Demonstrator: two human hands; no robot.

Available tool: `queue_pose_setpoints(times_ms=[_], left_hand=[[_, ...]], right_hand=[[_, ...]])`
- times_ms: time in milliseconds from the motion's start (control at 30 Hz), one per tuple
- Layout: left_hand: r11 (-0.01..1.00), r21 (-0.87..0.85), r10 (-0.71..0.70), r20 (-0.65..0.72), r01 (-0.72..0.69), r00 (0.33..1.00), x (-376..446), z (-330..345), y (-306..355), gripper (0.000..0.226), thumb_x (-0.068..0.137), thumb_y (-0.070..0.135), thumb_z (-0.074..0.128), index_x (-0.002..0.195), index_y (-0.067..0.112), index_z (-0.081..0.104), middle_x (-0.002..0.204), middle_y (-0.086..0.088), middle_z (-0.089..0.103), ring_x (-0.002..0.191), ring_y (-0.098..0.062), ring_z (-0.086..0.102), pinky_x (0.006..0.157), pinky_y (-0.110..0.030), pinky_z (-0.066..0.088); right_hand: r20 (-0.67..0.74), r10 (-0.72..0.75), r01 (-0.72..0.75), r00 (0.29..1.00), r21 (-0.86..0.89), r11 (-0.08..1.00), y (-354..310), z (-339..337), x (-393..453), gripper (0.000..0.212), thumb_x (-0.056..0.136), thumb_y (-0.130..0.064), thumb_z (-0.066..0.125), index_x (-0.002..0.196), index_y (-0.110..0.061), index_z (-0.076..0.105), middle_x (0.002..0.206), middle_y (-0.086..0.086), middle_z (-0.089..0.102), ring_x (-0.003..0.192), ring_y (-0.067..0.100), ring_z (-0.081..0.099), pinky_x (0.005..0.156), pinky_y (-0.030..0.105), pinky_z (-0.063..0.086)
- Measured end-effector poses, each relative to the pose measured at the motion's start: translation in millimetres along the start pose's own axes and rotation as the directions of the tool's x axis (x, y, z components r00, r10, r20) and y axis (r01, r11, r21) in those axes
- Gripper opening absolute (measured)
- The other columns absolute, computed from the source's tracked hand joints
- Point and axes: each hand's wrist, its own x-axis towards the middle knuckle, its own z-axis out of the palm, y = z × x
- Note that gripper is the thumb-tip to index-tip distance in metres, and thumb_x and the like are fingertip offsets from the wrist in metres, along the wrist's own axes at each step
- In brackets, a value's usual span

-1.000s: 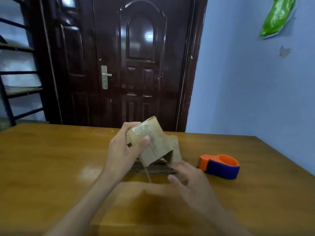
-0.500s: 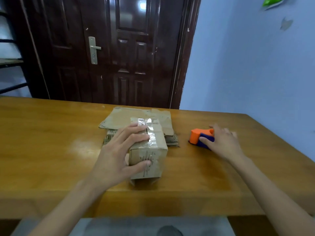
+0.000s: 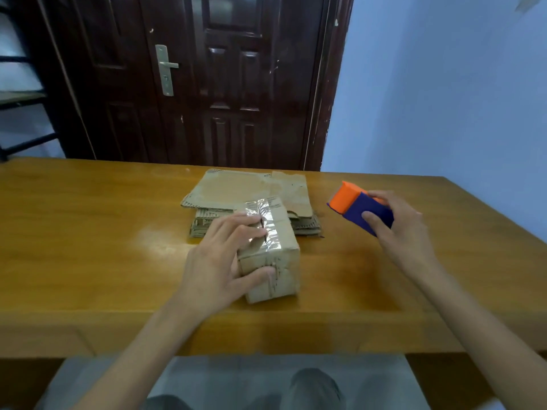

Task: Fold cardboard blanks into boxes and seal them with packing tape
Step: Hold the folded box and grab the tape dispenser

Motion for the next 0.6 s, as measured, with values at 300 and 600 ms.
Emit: queue_pose_setpoints(times_ms=[300,600], left_hand=[[0.990,-0.121,-0.063,0.060,0.070,0.996,4.6,4.2,6.4,0.057,0.091,0.068,0.061,0.132,0.028,0.064,0.146,0.019,0.055,0.149,-0.007,0.038,0.104,-0.046,0.054],[0.878,-0.335,-0.285,0.211,0.343,0.935,38.3,-31.9,38.7,0.060,0.089,0.088,0.028,0.113,0.039,0.054,0.094,0.021,0.069,0.088,0.003,0.066,0.074,-0.023,0.048]], right_hand=[[0.176,-0.193,0.152,0.965,0.225,0.963,-87.2,-16.9,-23.6,0.045,0.093,-0.050,0.058,0.134,-0.029,0.061,0.116,-0.022,0.067,0.104,0.000,0.064,0.077,0.008,0.048],[0.292,-0.314,0.275,0.904,0.167,0.947,-106.0,-16.5,-24.9,0.030,0.094,-0.043,0.061,0.123,-0.036,0.064,0.111,-0.031,0.066,0.105,0.002,0.065,0.080,0.012,0.048]])
